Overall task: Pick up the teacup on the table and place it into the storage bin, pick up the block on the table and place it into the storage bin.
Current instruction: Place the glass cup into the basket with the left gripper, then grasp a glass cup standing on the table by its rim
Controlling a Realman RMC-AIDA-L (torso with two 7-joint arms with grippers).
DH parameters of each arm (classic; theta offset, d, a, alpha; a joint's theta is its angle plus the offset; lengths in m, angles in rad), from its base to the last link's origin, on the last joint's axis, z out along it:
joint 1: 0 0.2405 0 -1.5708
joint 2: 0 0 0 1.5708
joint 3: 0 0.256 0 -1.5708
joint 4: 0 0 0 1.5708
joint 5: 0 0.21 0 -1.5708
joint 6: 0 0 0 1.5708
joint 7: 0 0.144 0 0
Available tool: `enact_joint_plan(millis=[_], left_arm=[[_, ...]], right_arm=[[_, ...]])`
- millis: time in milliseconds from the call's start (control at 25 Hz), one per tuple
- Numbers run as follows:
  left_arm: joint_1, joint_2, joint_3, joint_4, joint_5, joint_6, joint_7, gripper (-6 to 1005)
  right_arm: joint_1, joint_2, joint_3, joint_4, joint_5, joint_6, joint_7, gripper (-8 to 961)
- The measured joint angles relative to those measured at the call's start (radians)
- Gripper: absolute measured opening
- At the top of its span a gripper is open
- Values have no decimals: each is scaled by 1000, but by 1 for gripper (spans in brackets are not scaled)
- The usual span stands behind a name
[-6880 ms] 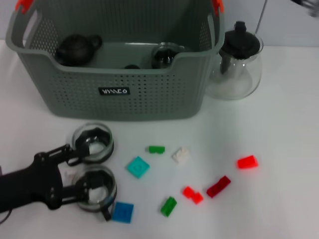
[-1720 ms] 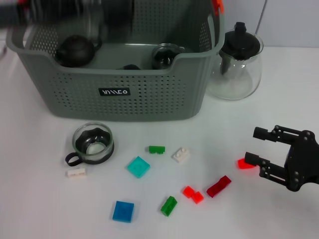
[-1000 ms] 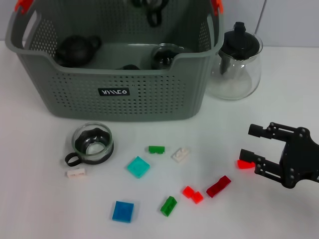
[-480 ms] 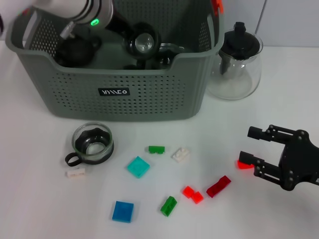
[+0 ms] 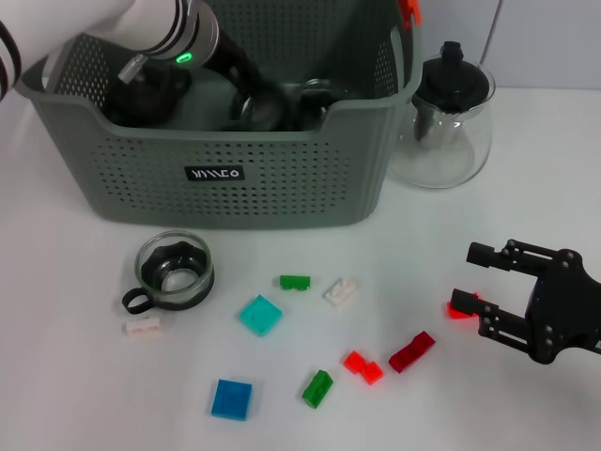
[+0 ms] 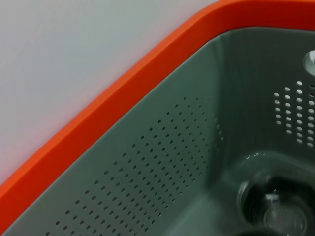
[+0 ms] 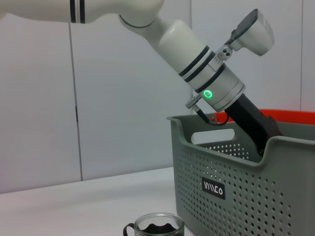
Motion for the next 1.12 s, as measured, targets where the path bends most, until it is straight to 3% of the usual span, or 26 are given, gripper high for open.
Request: enact_joint_plan(millis=[240,400,520,560,600,720,880,1000,1120], left_arm=[[2,0,-10,22,1,30,-2,203],[69,-27,-136,211,-80,113,12,273],[166,-37,-267,417,-330,241,84,370],[191,-34,-299,454,-424,283,108,402],[237,-23,-358,495,-602,364,156,423],[312,15,-497,482,-1023,614,256,443],[349,47,-710,373,-1328,998,343,442],[412,48,-779,351,-1352,1221,407,441],[509,27,-738,412,-1215,1255,505,440]], right_arm=[[0,-2,0,0,1,0,0,594],[0,-4,1,0,1,1,0,594],[0,-4,6,0,1,0,0,594],[0,-4,8,0,2,0,0,594],[-1,-4,10,0,1,-1,0,594],[-2,-3,12,0,2,-1,0,594],[-2,-2,12,0,1,0,0,595],[-2,-2,12,0,2,0,0,595],[-1,-1,12,0,1,0,0,595]])
